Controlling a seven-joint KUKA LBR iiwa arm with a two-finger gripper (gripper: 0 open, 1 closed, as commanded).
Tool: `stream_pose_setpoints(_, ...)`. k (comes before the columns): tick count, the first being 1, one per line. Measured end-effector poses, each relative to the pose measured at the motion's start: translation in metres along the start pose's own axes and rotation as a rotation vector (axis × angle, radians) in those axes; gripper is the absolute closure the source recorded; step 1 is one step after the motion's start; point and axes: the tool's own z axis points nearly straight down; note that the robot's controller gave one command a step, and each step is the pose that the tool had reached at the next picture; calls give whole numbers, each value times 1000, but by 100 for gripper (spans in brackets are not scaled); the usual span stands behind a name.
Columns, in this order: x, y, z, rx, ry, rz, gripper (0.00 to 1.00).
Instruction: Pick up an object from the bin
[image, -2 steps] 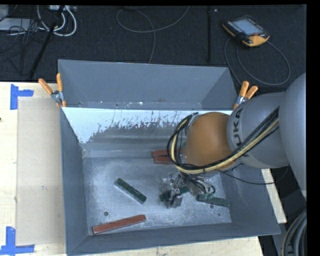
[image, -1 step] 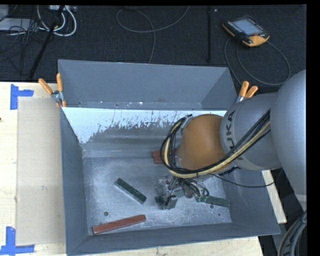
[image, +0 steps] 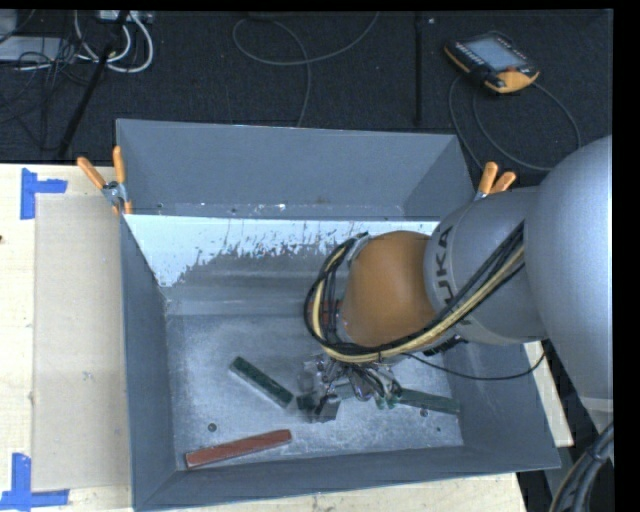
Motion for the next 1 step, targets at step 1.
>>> stream_pose_setpoints(1, 6, 15, -23, 4, -1, 109, 100)
